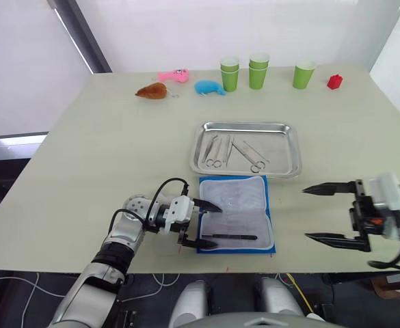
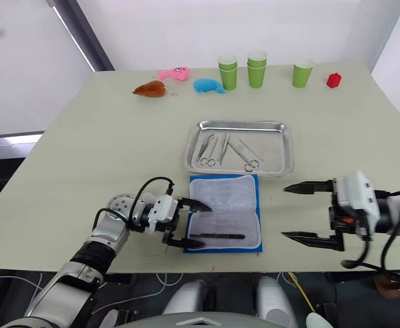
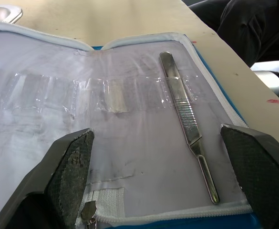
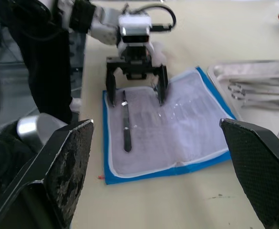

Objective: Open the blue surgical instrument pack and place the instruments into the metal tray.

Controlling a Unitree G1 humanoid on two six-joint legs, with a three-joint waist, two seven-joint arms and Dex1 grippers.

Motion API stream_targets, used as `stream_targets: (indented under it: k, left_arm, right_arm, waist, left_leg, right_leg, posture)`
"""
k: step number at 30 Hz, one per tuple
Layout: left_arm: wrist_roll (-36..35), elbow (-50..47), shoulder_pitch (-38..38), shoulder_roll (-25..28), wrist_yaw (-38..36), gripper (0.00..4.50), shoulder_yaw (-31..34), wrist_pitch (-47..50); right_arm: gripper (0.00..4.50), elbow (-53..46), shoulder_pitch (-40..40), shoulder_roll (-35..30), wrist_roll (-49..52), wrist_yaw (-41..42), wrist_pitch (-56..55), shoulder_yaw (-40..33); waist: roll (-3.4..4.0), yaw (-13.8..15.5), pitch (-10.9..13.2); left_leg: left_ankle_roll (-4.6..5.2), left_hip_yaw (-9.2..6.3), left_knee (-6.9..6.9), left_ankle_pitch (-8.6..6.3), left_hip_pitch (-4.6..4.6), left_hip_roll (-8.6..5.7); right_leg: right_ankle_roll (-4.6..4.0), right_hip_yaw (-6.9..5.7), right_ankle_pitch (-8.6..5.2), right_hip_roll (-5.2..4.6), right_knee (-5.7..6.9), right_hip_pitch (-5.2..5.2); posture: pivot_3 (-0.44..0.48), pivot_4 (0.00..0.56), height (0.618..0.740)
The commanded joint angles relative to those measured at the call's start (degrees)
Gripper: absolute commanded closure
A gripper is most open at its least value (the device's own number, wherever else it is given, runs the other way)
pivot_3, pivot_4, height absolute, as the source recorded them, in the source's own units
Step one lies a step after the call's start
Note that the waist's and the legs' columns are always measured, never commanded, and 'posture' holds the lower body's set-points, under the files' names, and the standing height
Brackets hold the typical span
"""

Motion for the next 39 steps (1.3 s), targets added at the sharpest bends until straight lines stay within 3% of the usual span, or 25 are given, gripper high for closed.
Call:
stream_targets:
  k: [1, 10, 20, 26, 30, 31, 35, 36, 39]
  left_arm:
    - [7.78, 8.89, 5.50, 0.57, 0.27, 0.00, -5.31, 1.79]
    - [7.82, 8.95, 5.24, 0.71, 0.34, 0.00, -5.19, 1.84]
    - [7.90, 9.15, 5.04, 0.80, 0.27, 0.00, -5.20, 1.84]
    - [7.89, 9.53, 4.78, 0.84, 0.24, 0.00, -5.11, 1.71]
    - [7.81, 9.51, 4.79, 0.89, 0.32, 0.00, -5.01, 1.74]
    - [7.79, 9.47, 4.82, 0.93, 0.36, 0.00, -4.98, 1.76]
    - [7.73, 9.29, 4.96, 1.09, 0.38, 0.00, -4.94, 1.89]
    - [7.73, 9.34, 4.90, 1.08, 0.36, 0.00, -4.95, 1.89]
    - [7.79, 9.58, 4.70, 1.00, 0.34, 0.00, -4.99, 1.82]
  right_arm:
    - [0.09, -1.38, -3.29, 2.38, -7.83, -5.46, -2.09, 8.47]
    - [0.09, 6.16, -7.27, 8.77, -23.93, -13.25, -9.00, 23.56]
    - [0.09, 13.80, -8.98, 11.62, -31.25, -14.31, -14.69, 30.54]
    - [0.09, 17.08, -10.05, 13.03, -31.71, -13.69, -11.07, 33.46]
    - [0.82, 18.02, -9.69, 12.70, -32.01, -12.18, -11.34, 35.04]
    - [1.78, 18.07, -9.47, 12.04, -32.60, -11.73, -11.62, 35.47]
    - [2.64, 17.00, -9.16, 11.49, -31.87, -11.16, -10.84, 35.34]
    - [3.16, 17.04, -9.19, 11.45, -31.82, -11.24, -10.91, 35.34]
    - [4.14, 16.89, -9.09, 11.79, -31.50, -11.71, -11.03, 35.02]
  waist:
    - [-0.01, -0.09, 0.00]
    - [-0.02, 0.01, -0.01]
    - [-0.03, -0.04, -0.02]
    - [-0.14, -0.06, -0.09]
    - [-0.25, -0.11, -0.16]
    - [-0.25, -0.12, -0.16]
    - [-0.35, -0.13, -0.23]
    - [-0.36, -0.13, -0.23]
    - [-0.37, -0.15, -0.24]
  left_leg:
    - [0.00, 0.00, 0.00, 0.00, 0.00, 0.00]
    - [0.01, -0.01, -0.05, 0.00, 0.02, 0.00]
    - [0.01, 0.03, -0.04, 0.01, 0.03, -0.02]
    - [0.01, 0.02, -0.01, 0.01, 0.05, -0.04]
    - [0.01, 0.00, -0.01, 0.01, 0.10, -0.01]
    - [0.01, 0.00, -0.01, 0.01, 0.10, 0.00]
    - [0.01, 0.00, -0.01, 0.01, 0.12, 0.03]
    - [0.01, 0.00, -0.01, 0.01, 0.12, 0.03]
    - [0.01, 0.00, -0.01, 0.01, 0.12, 0.03]
  right_leg:
    - [0.00, 0.00, 0.00, 0.00, 0.00, 0.00]
    - [0.00, -0.04, 0.00, 0.03, -0.01, -0.01]
    - [0.00, -0.02, 0.00, 0.08, 0.00, 0.01]
    - [0.01, -0.02, 0.01, 0.12, 0.01, 0.04]
    - [0.00, -0.02, 0.01, 0.14, 0.01, 0.08]
    - [0.00, -0.02, 0.01, 0.15, 0.01, 0.08]
    - [0.00, -0.02, 0.01, 0.14, 0.02, 0.09]
    - [0.00, -0.01, 0.01, 0.14, 0.02, 0.09]
    - [0.00, -0.01, 0.01, 0.14, 0.02, 0.09]
  posture:
    - [0.000, 0.150, 0.740]
    - [0.000, 0.150, 0.740]
    - [0.000, 0.150, 0.740]
    - [0.000, 0.150, 0.740]
    - [0.000, 0.150, 0.740]
    - [0.000, 0.150, 0.740]
    - [0.000, 0.150, 0.740]
    - [0.000, 0.150, 0.740]
    - [0.000, 0.150, 0.740]
